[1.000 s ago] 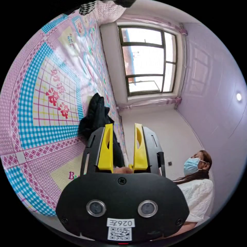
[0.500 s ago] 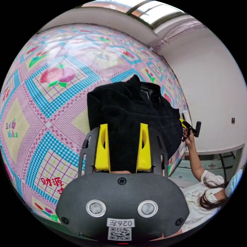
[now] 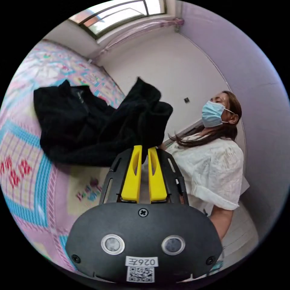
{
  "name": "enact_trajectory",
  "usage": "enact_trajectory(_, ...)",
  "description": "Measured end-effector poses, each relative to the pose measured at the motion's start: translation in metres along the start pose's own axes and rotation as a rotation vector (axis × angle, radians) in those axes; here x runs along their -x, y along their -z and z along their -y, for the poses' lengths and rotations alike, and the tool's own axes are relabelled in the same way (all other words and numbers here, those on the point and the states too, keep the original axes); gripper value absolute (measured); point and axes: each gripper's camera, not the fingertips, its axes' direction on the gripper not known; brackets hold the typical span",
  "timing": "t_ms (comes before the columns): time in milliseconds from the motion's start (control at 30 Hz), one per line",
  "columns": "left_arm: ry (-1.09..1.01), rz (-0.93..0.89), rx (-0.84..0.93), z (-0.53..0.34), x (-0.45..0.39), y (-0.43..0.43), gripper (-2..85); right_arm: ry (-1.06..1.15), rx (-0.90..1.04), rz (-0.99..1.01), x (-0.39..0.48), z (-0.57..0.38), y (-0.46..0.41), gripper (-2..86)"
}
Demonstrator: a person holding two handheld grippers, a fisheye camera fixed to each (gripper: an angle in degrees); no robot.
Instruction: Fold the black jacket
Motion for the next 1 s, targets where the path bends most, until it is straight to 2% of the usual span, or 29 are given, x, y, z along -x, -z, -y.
enact_trajectory(67,0.205,0.053,-0.119,-0.057,0.016,0.017,4.7,-0.272,-0.040,-0.239,-0.012,-0.068,0.054,2.5)
enact_trajectory(100,0.316,0.102,-0.292,-0.089,0.024,0.039,4.5,-0.353,-0.091,-0.299,-0.018,-0.084,0.071,3.0)
enact_trajectory(133,0.369,0.158,-0.507,-0.113,0.027,0.061,4.8,-0.485,-0.244,-0.402,-0.026,-0.113,0.106,3.7)
enact_trajectory(167,0.372,0.184,-0.605,-0.120,0.026,0.070,5.1,-0.532,-0.420,-0.447,-0.029,-0.133,0.132,4.6)
enact_trajectory(200,0.355,0.242,-0.745,-0.120,0.025,0.081,6.4,-0.533,-0.500,-0.456,-0.030,-0.138,0.140,5.0)
enact_trajectory(233,0.349,0.312,-0.774,-0.100,0.026,0.082,8.3,-0.494,-0.578,-0.472,-0.035,-0.134,0.143,5.9)
enact_trajectory(267,0.352,0.349,-0.746,-0.083,0.029,0.080,9.8,-0.461,-0.551,-0.502,-0.047,-0.115,0.132,6.7)
enact_trajectory(333,0.365,0.523,-0.480,0.006,0.049,0.051,16.6,-0.433,-0.421,-0.546,-0.079,-0.072,0.094,8.8)
enact_trajectory(433,0.326,0.708,-0.229,0.116,0.080,-0.004,23.4,-0.393,-0.210,-0.550,-0.152,-0.005,0.002,12.3)
enact_trajectory(600,0.302,0.858,-0.127,0.229,0.126,-0.066,28.5,-0.419,0.060,-0.624,-0.265,0.058,-0.162,19.7)
enact_trajectory(667,0.330,0.842,-0.068,0.253,0.148,-0.092,29.2,-0.445,0.264,-0.798,-0.309,0.064,-0.241,21.9)
enact_trajectory(733,0.361,0.785,0.059,0.269,0.174,-0.133,25.8,-0.474,0.407,-0.855,-0.334,0.053,-0.291,21.4)
enact_trajectory(767,0.372,0.837,0.076,0.271,0.173,-0.140,23.0,-0.461,0.478,-0.899,-0.339,0.043,-0.319,17.4)
enact_trajectory(800,0.328,0.939,0.150,0.275,0.167,-0.158,15.3,-0.415,0.501,-0.952,-0.334,0.039,-0.331,13.7)
enact_trajectory(833,0.296,0.927,0.238,0.277,0.166,-0.177,5.5,-0.310,0.570,-0.871,-0.322,0.031,-0.358,7.5)
enact_trajectory(867,0.288,0.945,0.250,0.276,0.162,-0.181,4.9,-0.307,0.590,-0.859,-0.312,0.025,-0.373,2.6)
enact_trajectory(900,0.249,0.949,0.270,0.275,0.153,-0.186,3.7,-0.275,0.608,-0.883,-0.304,0.023,-0.380,2.0)
enact_trajectory(967,0.206,0.865,0.189,0.262,0.131,-0.174,2.7,-0.172,0.597,-0.924,-0.258,0.016,-0.391,0.5)
enact_trajectory(1000,0.145,0.748,0.064,0.246,0.106,-0.157,2.3,-0.150,0.566,-0.917,-0.241,0.016,-0.388,0.2)
